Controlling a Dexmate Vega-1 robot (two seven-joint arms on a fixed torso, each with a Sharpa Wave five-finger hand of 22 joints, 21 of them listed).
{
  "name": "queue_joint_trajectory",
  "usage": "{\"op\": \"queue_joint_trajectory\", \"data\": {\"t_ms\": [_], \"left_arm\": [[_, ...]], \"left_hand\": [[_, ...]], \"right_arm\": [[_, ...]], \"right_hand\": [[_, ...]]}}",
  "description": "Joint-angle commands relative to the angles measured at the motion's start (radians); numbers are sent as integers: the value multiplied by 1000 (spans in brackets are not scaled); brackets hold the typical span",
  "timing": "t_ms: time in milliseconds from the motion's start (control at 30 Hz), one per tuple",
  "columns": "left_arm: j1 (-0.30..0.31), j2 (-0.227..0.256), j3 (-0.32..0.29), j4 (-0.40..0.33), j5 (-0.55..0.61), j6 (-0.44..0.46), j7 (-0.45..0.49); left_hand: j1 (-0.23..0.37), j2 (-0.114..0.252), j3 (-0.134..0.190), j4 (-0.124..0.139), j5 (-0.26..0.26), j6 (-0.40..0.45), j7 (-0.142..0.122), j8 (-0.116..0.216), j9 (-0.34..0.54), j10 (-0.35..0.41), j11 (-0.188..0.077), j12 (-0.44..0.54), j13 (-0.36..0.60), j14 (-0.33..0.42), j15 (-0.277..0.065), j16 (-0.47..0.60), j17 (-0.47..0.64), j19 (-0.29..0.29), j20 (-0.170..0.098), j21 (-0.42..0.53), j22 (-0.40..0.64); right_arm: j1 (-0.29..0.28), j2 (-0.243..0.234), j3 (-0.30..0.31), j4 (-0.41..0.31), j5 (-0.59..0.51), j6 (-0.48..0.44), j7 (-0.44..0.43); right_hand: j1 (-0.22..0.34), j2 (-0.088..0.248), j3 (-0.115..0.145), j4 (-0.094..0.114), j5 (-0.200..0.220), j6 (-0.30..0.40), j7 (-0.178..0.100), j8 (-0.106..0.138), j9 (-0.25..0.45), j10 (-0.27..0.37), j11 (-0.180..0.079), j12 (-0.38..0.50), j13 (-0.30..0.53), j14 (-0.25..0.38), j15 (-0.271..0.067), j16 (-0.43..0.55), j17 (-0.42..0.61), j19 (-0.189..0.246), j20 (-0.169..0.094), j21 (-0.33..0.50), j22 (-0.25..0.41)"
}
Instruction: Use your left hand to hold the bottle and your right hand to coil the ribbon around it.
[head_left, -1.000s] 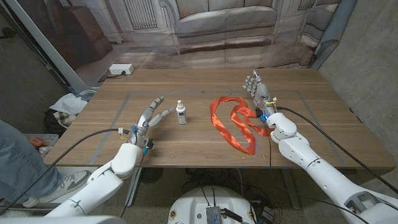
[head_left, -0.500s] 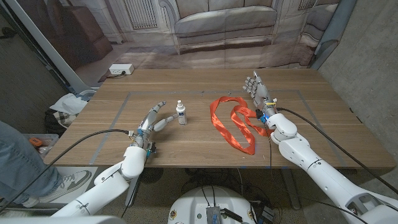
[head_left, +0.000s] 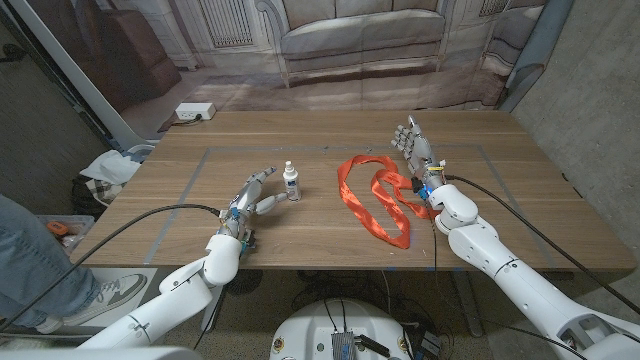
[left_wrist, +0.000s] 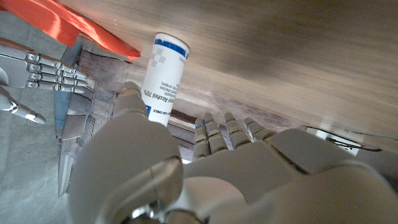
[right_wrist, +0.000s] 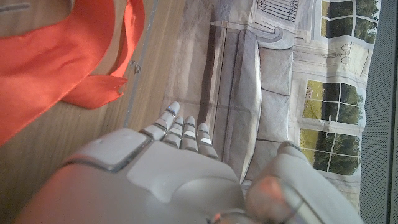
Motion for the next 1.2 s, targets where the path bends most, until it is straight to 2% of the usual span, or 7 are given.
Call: {"op": "queue_joint_trajectory", "data": {"t_ms": [33, 333, 933, 967, 1100, 1200], "left_arm": [[-12, 14, 54, -17, 67, 90, 14], [-45, -12, 86, 20, 97, 109, 52], [-89, -26, 125, 73, 72, 86, 33], [-92, -28, 128, 77, 70, 83, 33], [-102, -37, 135, 97, 64, 67, 35], [-109, -42, 140, 109, 62, 54, 41]], "left_hand": [[14, 2, 2, -9, -1, 9, -4, 1, 2, 11, -1, 1, 6, 8, -44, -3, 2, -3, 11, -3, 5], [22, 2, 3, -10, -1, 15, -8, 1, 2, 15, -2, 0, 6, 11, -45, -3, 2, -4, 15, -3, 5], [38, 4, 6, -10, -2, 34, -18, 0, 3, 35, -7, -1, 7, 26, -51, 0, 3, 0, 19, 0, 5], [41, 5, 7, -10, -2, 35, -18, -1, 3, 39, -18, -1, 7, 28, -51, 0, 3, 0, 20, 0, 5], [46, 6, 8, -9, -2, 54, -22, 3, 3, 50, -15, 1, 7, 33, -53, 1, 3, 3, 19, 2, 5], [61, 12, 12, -10, -4, 90, -35, 10, 3, 80, -32, 5, 7, 55, -60, 6, 3, 12, 14, 5, 5]], "right_arm": [[-4, -2, 2, -6, 2, -9, -8], [-3, -4, 5, 1, 11, -19, -7], [0, -8, 5, 3, 14, -32, -8], [1, -8, 6, 3, 14, -33, -8], [1, -8, 6, 2, 15, -36, -10], [0, -8, 6, -1, 16, -41, -15]], "right_hand": [[15, 0, 3, -7, 1, 7, 2, 4, 3, 10, 3, 7, 3, 6, 0, -2, 4, 6, -6, -2, 2], [15, 1, 3, -8, 0, 8, 1, 4, 3, 11, 3, 6, 3, 7, 3, -3, 4, 7, -5, -6, 2], [15, 4, 2, -10, -1, 10, -1, 3, 3, 12, 6, 5, 3, 9, 3, -4, 5, 11, -3, -16, 3], [15, 4, 1, -11, -1, 11, -1, 3, 3, 13, 5, 5, 3, 9, 4, -4, 5, 11, -3, -16, 3], [15, 5, 1, -11, -1, 10, -1, 2, 3, 13, 5, 5, 3, 9, 3, -5, 5, 12, -2, -18, 3], [14, 5, 1, -11, -1, 10, -1, 2, 3, 13, 5, 4, 3, 10, 3, -4, 5, 12, -1, -19, 3]]}}
